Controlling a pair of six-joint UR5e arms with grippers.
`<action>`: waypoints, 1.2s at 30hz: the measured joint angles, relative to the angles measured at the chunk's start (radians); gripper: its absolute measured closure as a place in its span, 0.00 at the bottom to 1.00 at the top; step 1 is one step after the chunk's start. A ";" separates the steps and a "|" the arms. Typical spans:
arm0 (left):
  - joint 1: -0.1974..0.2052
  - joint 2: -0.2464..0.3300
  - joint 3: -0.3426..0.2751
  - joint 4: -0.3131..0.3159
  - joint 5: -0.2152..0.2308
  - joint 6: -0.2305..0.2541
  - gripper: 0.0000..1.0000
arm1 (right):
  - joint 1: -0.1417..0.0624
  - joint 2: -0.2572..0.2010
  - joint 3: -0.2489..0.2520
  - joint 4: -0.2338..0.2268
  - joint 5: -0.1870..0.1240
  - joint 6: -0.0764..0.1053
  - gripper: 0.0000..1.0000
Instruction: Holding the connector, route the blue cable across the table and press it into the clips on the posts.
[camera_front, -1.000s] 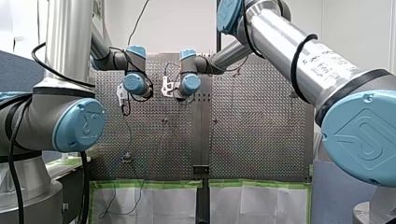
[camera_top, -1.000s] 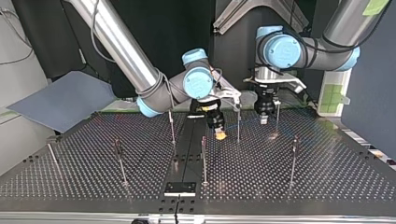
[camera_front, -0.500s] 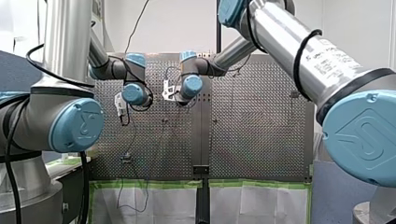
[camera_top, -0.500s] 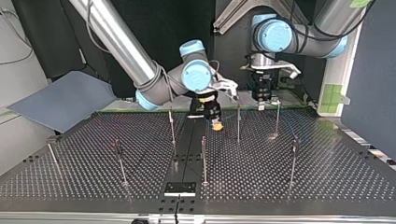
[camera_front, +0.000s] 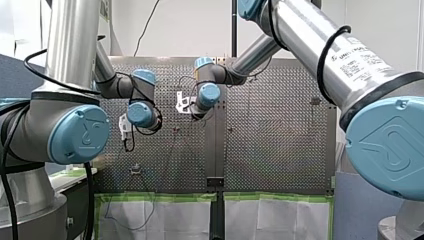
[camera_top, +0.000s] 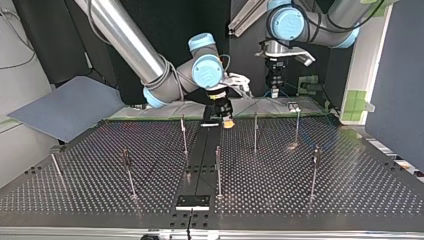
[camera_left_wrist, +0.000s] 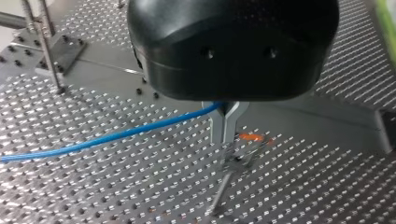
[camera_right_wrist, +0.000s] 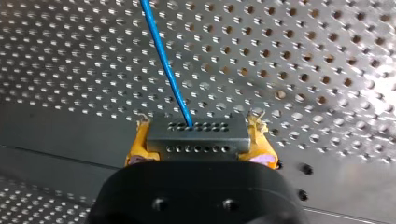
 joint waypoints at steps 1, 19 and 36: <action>0.000 0.000 -0.005 0.005 0.005 0.000 1.00 | 0.001 0.000 0.009 -0.006 -0.003 -0.001 1.00; 0.020 -0.114 0.044 0.090 0.038 -0.004 1.00 | 0.004 0.003 0.103 -0.068 -0.071 0.013 1.00; 0.061 -0.183 0.069 0.144 0.108 -0.008 1.00 | -0.023 0.012 0.104 -0.172 -0.179 0.050 1.00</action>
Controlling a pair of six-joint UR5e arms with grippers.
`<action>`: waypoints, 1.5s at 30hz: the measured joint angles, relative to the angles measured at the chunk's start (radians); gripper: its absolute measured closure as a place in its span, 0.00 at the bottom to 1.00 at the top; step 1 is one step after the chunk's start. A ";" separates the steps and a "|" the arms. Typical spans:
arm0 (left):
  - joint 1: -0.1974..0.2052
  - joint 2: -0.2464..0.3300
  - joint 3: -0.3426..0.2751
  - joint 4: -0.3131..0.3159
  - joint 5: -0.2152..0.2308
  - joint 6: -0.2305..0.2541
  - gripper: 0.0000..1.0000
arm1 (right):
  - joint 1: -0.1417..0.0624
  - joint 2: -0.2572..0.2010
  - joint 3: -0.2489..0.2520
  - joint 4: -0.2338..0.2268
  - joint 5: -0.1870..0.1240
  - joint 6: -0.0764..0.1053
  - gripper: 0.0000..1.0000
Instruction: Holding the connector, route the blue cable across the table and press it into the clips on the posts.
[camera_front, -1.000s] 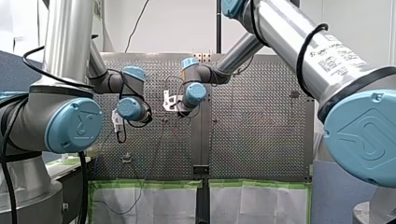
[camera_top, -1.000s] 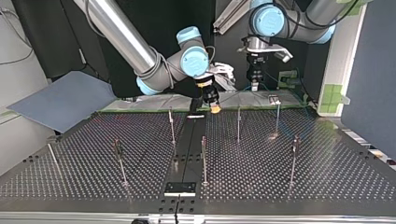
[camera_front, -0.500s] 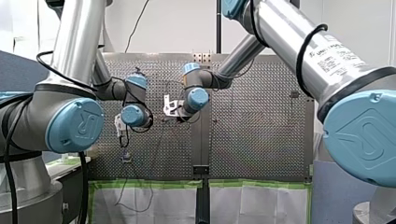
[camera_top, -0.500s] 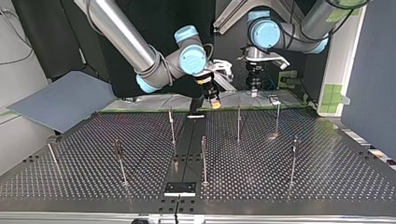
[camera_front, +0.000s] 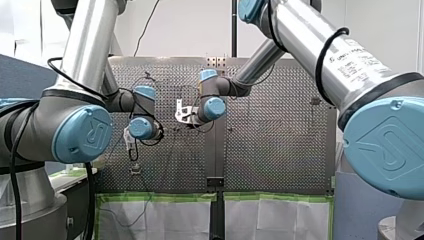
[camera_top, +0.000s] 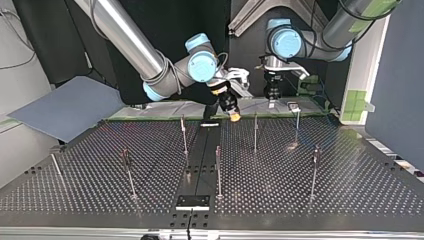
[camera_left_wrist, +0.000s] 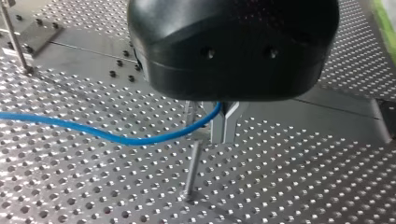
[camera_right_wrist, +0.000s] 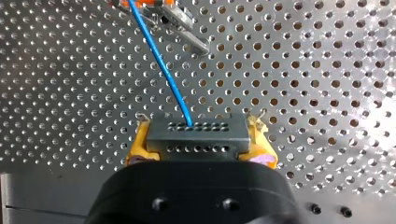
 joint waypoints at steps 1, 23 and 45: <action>0.002 0.000 0.005 0.000 0.004 0.000 1.00 | -0.002 0.001 0.000 -0.001 -0.001 0.001 1.00; 0.054 -0.108 0.140 0.003 0.071 -0.011 1.00 | -0.069 0.027 0.000 -0.029 -0.024 0.021 1.00; 0.099 -0.175 0.246 -0.031 0.144 -0.004 1.00 | -0.111 0.033 0.000 -0.051 -0.045 0.039 1.00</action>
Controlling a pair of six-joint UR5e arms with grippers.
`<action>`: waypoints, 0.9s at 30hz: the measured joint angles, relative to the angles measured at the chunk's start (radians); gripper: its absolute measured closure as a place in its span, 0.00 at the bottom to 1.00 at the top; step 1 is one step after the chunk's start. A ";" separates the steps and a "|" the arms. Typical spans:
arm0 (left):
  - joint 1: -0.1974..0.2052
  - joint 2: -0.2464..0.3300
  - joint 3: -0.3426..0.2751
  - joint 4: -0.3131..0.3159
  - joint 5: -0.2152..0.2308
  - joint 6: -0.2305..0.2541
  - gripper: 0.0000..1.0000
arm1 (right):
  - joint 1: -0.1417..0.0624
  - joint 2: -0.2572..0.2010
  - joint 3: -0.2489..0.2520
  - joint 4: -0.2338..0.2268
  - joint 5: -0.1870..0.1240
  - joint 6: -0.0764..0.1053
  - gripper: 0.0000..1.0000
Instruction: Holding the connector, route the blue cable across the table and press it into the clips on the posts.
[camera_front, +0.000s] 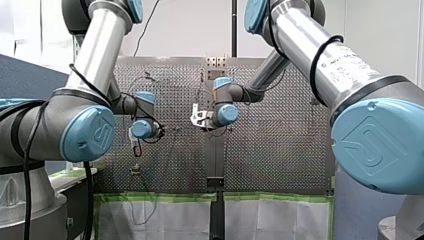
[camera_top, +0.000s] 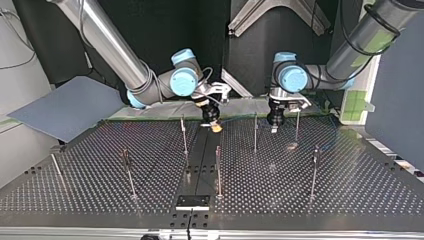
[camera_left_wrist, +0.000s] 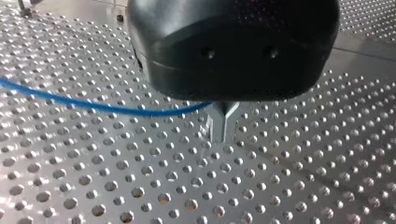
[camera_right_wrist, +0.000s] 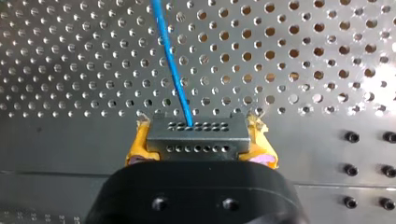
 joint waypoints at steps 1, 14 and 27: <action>0.001 -0.006 0.006 0.000 0.000 0.000 1.00 | -0.003 0.000 0.000 0.000 0.000 0.000 1.00; 0.012 -0.034 0.078 -0.034 0.001 0.003 1.00 | -0.039 0.024 -0.010 -0.020 -0.004 0.000 1.00; 0.019 -0.034 0.113 -0.064 -0.010 0.016 0.71 | -0.053 0.028 -0.065 -0.022 -0.025 0.010 1.00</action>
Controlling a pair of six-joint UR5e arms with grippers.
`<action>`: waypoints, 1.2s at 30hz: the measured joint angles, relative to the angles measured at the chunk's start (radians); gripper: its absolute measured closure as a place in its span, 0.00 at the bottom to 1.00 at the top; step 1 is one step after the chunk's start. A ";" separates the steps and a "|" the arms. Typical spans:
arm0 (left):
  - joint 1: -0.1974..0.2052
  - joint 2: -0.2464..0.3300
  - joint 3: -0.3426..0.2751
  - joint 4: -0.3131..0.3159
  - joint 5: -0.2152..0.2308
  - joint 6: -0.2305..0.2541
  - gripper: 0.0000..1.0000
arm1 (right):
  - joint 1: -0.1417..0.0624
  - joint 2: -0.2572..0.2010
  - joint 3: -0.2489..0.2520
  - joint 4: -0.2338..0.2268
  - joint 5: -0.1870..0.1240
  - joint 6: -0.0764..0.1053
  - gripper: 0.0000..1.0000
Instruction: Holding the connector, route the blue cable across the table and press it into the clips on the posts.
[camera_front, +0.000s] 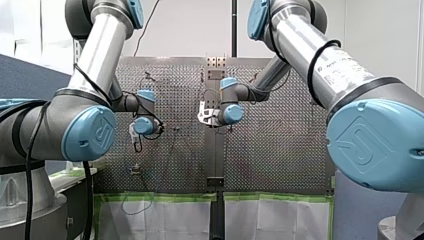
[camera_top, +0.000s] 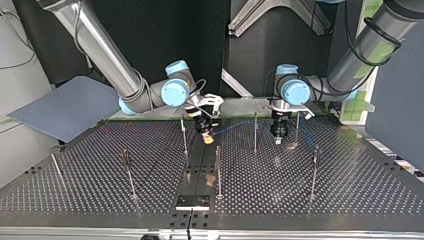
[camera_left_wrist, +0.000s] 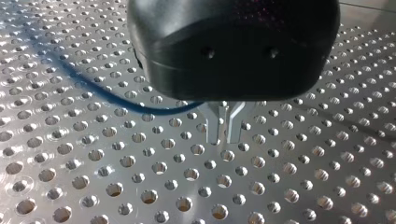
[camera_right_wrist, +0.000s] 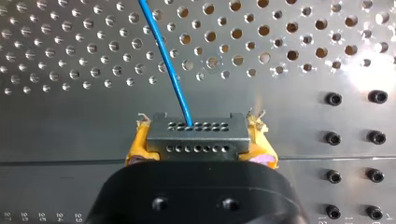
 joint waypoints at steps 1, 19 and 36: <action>0.000 0.000 0.001 -0.002 -0.001 0.001 0.57 | -0.001 0.000 0.000 0.000 0.000 0.000 1.00; -0.007 0.005 0.001 -0.129 -0.032 0.096 0.01 | 0.002 0.003 -0.001 0.016 -0.004 0.001 1.00; -0.044 0.083 -0.079 -0.174 -0.051 0.076 0.01 | 0.006 0.004 0.000 0.042 -0.003 0.001 1.00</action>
